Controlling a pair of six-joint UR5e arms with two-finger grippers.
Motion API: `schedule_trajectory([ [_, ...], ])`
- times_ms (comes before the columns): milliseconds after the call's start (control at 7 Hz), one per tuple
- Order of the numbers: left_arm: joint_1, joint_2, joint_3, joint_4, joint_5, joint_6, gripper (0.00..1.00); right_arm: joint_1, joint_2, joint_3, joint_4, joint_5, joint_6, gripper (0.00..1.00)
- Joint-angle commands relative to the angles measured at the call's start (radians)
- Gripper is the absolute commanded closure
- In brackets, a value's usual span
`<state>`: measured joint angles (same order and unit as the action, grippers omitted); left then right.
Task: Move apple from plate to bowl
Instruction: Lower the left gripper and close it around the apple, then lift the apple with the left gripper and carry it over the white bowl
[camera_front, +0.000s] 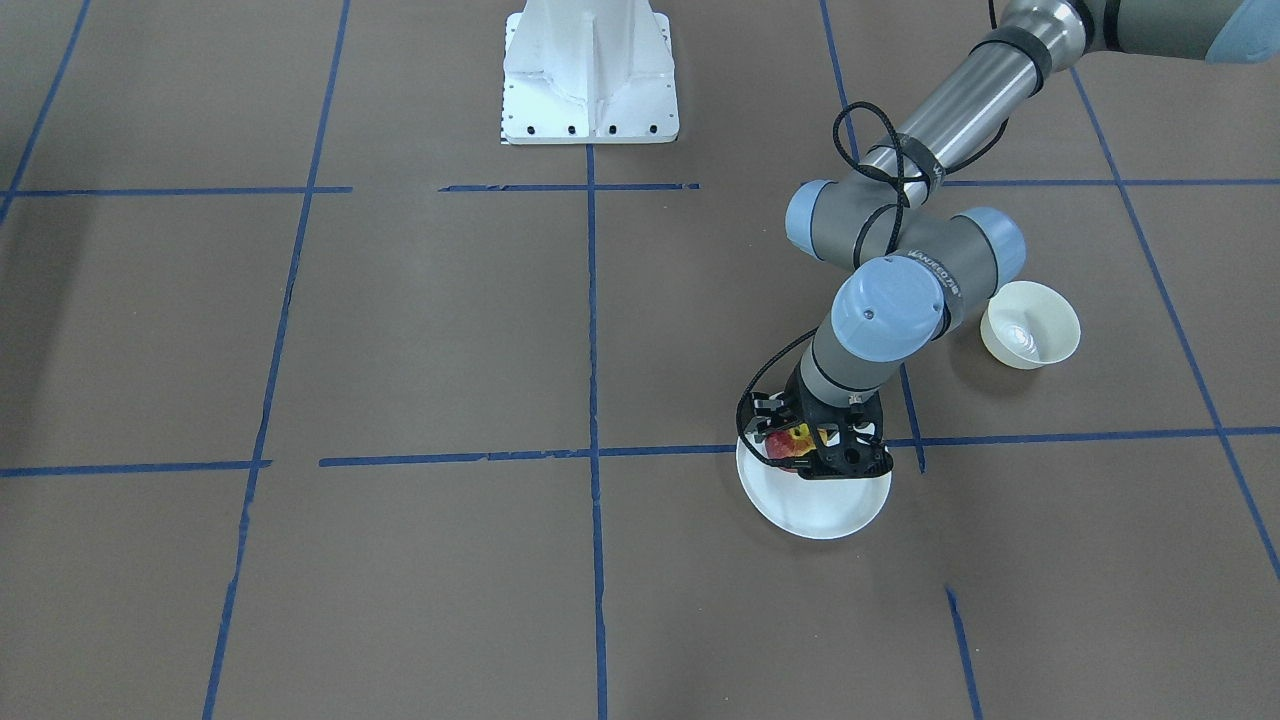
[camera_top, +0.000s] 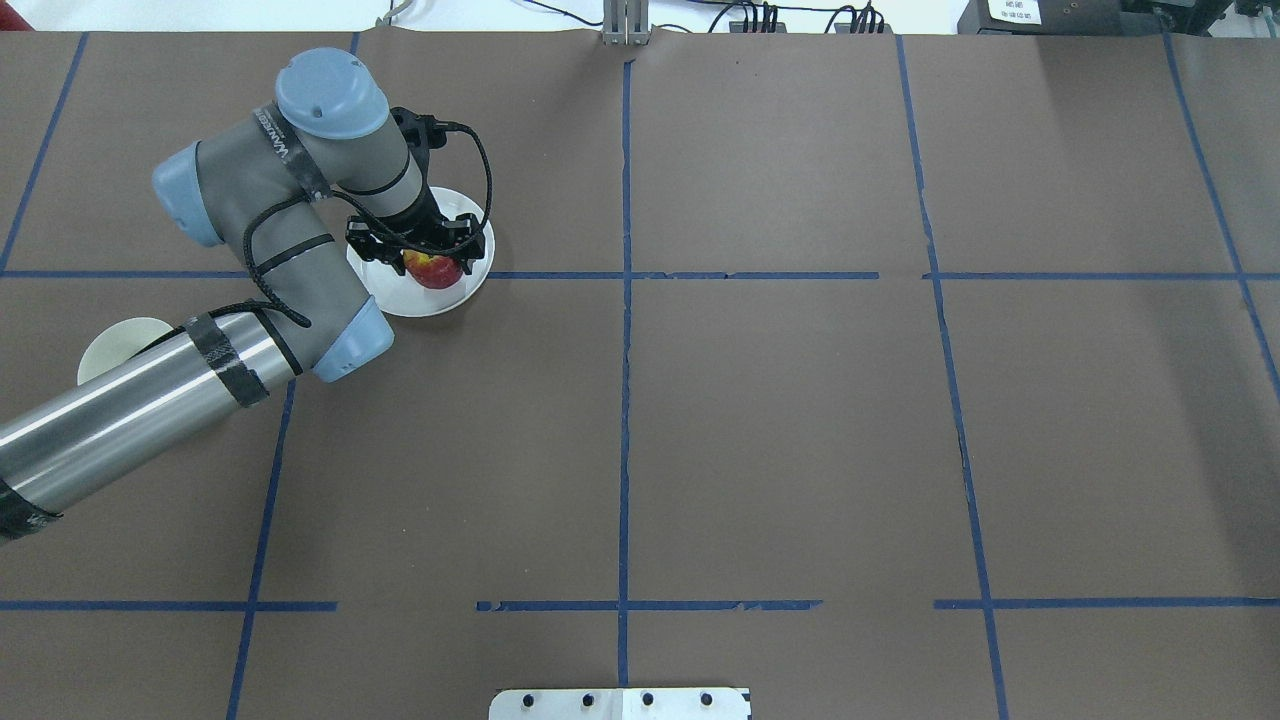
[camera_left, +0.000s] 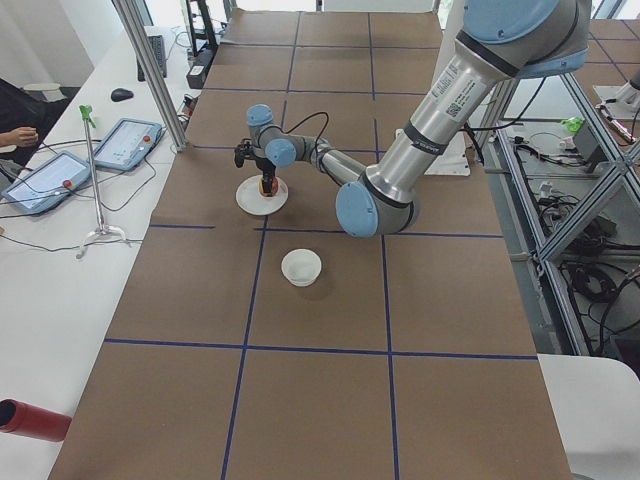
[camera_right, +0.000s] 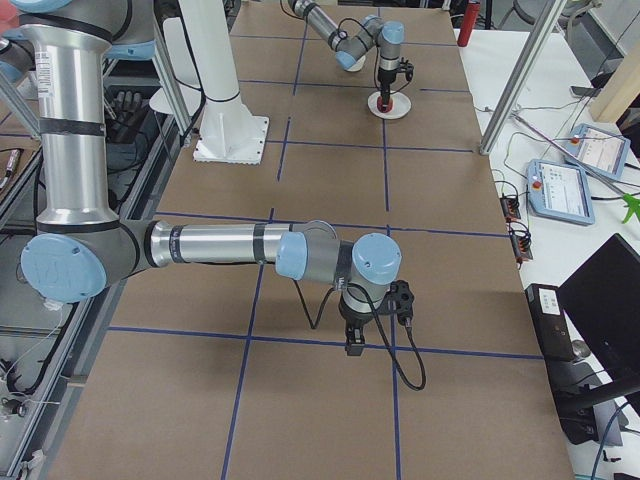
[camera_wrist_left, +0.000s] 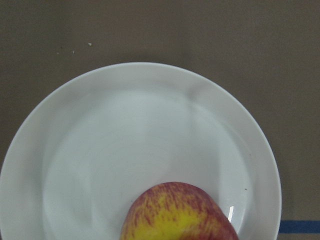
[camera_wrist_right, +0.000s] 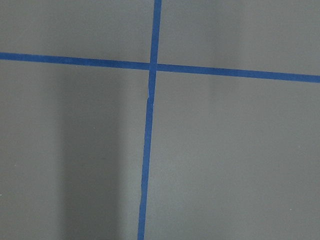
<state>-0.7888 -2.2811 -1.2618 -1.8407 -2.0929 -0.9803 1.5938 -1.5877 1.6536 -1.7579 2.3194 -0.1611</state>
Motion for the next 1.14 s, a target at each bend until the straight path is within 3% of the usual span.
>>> schedule_trajectory([
  [0,-0.019,0.003,-0.008,-0.003,0.002,0.006,1.0,0.0,0.0,0.0,0.0,0.0,0.0,0.0],
  [143,-0.059,0.017,-0.057,0.012,0.002,0.011,1.0,0.0,0.0,0.0,0.0,0.0,0.0,0.0],
  [286,-0.079,0.102,-0.177,0.036,0.001,0.037,1.0,0.0,0.0,0.0,0.0,0.0,0.0,0.0],
  [571,-0.104,0.21,-0.452,0.252,0.001,0.13,1.0,0.0,0.0,0.0,0.0,0.0,0.0,0.0],
  [857,-0.116,0.415,-0.653,0.265,0.002,0.144,1.0,0.0,0.0,0.0,0.0,0.0,0.0,0.0],
  [1000,-0.118,0.548,-0.692,0.173,0.002,0.143,1.0,0.0,0.0,0.0,0.0,0.0,0.0,0.0],
])
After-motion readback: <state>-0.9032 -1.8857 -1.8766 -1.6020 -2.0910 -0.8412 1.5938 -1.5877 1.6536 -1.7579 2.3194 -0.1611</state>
